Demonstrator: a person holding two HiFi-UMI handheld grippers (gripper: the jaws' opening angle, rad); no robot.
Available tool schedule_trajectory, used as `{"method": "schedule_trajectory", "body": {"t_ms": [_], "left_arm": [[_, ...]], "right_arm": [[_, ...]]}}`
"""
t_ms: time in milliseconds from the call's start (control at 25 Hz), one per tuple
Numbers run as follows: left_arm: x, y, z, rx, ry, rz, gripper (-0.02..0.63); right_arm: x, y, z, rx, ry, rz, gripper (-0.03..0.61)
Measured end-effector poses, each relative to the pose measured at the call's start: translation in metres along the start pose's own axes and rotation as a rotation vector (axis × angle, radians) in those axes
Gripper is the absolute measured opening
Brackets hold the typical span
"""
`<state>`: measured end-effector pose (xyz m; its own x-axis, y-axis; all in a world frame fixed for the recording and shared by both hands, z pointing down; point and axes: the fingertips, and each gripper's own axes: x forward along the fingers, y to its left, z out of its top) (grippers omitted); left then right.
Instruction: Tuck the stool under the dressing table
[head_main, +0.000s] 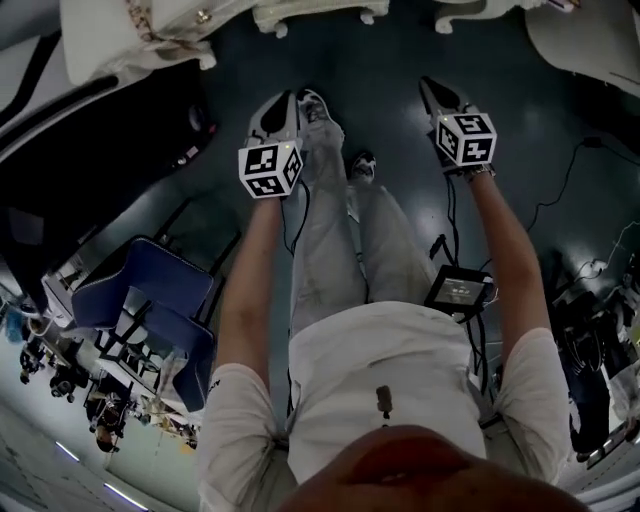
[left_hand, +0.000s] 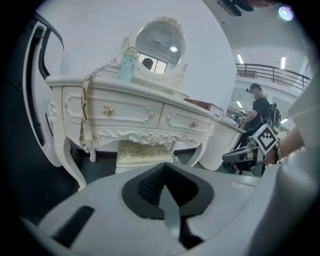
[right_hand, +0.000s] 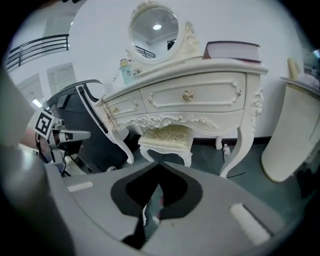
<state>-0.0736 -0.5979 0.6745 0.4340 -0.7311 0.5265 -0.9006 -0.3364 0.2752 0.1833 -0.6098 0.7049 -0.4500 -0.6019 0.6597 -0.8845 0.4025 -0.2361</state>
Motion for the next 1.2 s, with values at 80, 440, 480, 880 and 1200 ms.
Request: {"method": "schedule_trajectory", "body": {"t_ms": [80,440,480,880,1200], "left_arm": [[-0.024,-0.028,0.029,0.009,-0.049,-0.016,0.006],[-0.148,-0.120,0.128,0.031,-0.156,-0.106,0.006],[-0.158,-0.125,0.135,0.029,-0.166,-0.112,0.006],[-0.283,-0.166,0.203,0.033,-0.271,-0.067,0.006],[-0.356,-0.172,0.247,0.030,-0.392,-0.088,0.006]], "right_arm": [[-0.036,0.002,0.013,-0.039,-0.008,0.009,0.006],[-0.201,0.022,0.097,-0.102,-0.178,0.030,0.006],[-0.218,0.023,0.108,-0.106,-0.202,0.031,0.006],[-0.371,0.056,0.164,-0.070,-0.344,0.064,0.006],[-0.467,0.124,0.217,0.033,-0.500,0.175,0.006]]}}
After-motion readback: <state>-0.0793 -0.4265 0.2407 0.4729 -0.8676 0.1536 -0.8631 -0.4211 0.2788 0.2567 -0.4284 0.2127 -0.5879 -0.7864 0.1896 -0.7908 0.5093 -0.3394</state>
